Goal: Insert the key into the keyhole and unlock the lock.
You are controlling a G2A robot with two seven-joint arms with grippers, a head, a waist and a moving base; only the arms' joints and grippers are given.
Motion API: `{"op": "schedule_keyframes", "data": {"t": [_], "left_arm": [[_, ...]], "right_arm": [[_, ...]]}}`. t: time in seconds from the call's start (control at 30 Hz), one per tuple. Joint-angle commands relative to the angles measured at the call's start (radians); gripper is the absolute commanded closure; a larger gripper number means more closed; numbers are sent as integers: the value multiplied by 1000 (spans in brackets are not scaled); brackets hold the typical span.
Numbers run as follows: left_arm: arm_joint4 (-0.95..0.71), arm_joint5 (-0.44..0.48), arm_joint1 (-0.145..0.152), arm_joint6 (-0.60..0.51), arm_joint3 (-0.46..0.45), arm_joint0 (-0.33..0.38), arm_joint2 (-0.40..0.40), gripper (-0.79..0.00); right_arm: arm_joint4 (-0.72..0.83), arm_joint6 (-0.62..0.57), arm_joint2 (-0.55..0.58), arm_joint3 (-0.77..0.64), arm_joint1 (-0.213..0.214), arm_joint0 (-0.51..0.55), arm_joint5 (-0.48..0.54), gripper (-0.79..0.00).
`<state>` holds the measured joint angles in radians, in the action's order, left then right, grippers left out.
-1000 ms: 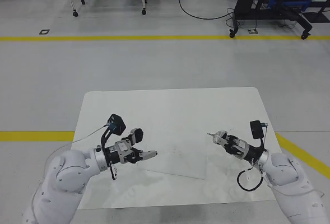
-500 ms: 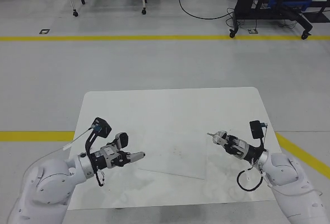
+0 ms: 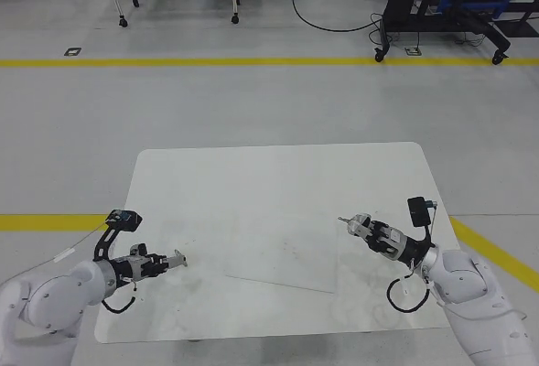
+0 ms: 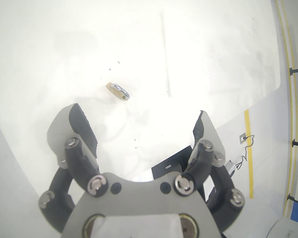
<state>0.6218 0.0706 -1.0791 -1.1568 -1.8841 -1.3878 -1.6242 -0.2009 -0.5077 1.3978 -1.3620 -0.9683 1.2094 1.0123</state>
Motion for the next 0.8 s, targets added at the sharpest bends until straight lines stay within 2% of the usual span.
{"op": "schedule_keyframes", "data": {"t": [0.0, 0.17, 0.27, 0.33, 0.43, 0.5, 0.57, 0.77], "left_arm": [[-2, -23, -2, -4, 48, 41, 44, -785], [-32, -41, -8, -25, 203, 153, 134, -785], [-6, -63, -10, -30, 255, 200, 174, -776], [53, -90, -9, -34, 275, 223, 200, -736], [77, -117, -10, -30, 287, 240, 223, -610], [79, -122, -10, -27, 289, 244, 230, -471], [87, -124, -9, -27, 289, 246, 234, -385], [85, -118, -5, -35, 277, 238, 243, -323]], "right_arm": [[0, 0, 0, 0, 0, 0, 0, 0], [0, 0, 0, 0, 0, 0, 0, 0], [0, 0, 0, 0, 0, 0, 0, 0], [0, 0, 0, 0, 0, 0, 0, 0], [0, 0, 0, 0, 0, 0, 0, 0], [0, 0, 0, 0, 0, 0, 0, 0], [0, 0, 0, 0, 0, 0, 0, 0], [0, 0, 0, 0, 0, 0, 0, 0]]}}
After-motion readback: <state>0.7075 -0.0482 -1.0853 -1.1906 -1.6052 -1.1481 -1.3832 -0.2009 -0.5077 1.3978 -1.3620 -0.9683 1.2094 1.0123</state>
